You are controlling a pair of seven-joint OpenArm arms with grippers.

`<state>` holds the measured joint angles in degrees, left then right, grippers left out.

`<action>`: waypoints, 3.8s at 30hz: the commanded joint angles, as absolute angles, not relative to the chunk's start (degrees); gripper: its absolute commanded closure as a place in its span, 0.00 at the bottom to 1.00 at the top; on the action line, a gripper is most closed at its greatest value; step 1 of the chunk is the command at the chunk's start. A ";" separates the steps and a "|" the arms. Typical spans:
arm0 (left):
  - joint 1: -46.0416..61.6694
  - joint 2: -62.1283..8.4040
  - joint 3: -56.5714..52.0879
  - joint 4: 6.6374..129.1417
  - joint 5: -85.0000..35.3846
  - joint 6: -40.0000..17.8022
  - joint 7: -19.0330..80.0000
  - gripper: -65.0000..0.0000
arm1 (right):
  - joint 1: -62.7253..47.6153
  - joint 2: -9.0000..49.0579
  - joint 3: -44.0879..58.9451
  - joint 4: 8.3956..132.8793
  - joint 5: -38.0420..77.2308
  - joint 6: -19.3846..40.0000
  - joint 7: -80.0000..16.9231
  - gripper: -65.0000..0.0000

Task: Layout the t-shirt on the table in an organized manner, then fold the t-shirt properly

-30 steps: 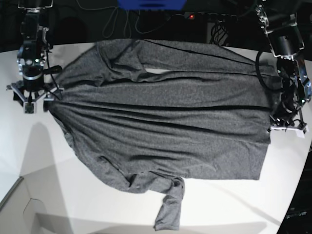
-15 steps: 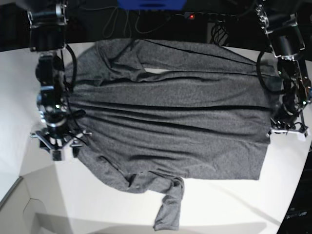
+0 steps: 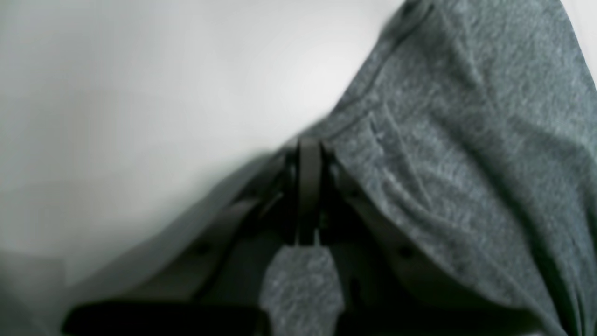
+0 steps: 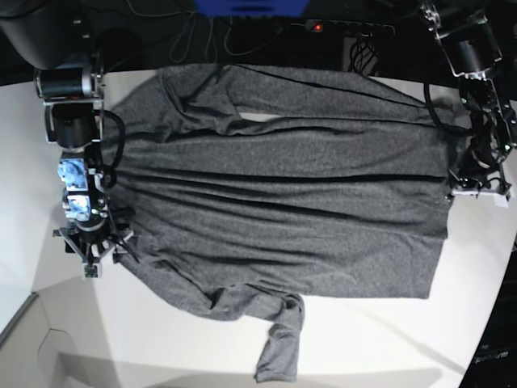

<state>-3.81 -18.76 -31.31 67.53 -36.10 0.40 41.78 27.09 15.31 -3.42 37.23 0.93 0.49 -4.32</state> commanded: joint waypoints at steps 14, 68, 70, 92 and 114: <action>-3.47 -17.89 -32.04 68.88 -36.26 0.04 40.84 1.00 | 27.21 22.20 -2.86 35.30 0.48 -8.31 -3.47 0.41; -16.04 -15.52 -25.71 68.88 -36.44 0.04 40.48 1.00 | 12.35 20.09 15.96 53.85 0.66 -6.11 -4.97 0.41; -18.42 -13.93 -22.90 68.70 -36.09 0.04 40.48 1.00 | 10.42 18.59 18.15 60.18 0.66 -5.85 -5.05 0.41; -48.75 -2.59 21.76 15.60 -35.65 0.04 7.16 1.00 | -6.90 9.80 18.68 95.87 0.48 1.10 -16.84 0.41; -37.23 -17.36 22.20 14.55 -36.26 0.04 2.51 1.00 | -5.58 9.80 12.18 95.87 0.48 1.19 -16.84 0.41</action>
<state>-37.45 -16.78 22.22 15.16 -36.32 -1.72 -3.14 -6.57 9.26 11.90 94.83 0.45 1.50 -18.63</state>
